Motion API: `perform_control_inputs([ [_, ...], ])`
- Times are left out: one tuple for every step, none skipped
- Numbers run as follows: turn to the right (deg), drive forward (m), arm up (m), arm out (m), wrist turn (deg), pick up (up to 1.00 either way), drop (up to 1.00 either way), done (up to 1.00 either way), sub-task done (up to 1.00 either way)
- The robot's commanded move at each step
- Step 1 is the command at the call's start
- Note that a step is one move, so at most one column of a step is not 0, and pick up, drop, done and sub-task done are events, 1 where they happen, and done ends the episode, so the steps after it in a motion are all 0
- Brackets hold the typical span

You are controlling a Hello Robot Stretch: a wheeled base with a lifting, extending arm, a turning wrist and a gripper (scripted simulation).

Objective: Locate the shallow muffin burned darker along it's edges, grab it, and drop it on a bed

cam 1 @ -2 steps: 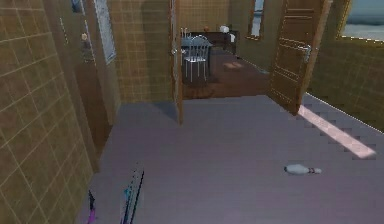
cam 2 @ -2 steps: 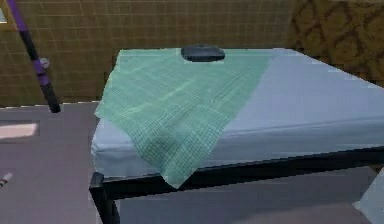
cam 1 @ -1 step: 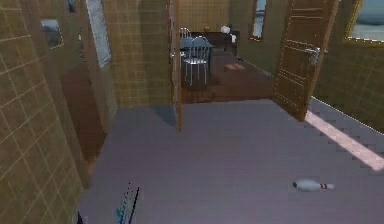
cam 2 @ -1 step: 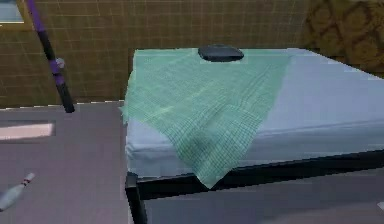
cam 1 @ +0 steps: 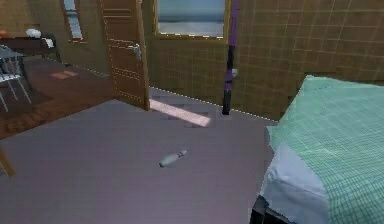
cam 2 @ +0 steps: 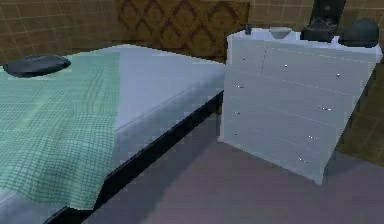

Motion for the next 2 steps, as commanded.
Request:
perform_control_inputs([
  [42.0, 0.0, 0.0, 0.0, 0.0, 0.0, 0.0, 0.0, 0.0],
  [0.0, 0.15, 0.0, 0.0, 0.0, 0.0, 0.0, 0.0, 0.0],
])
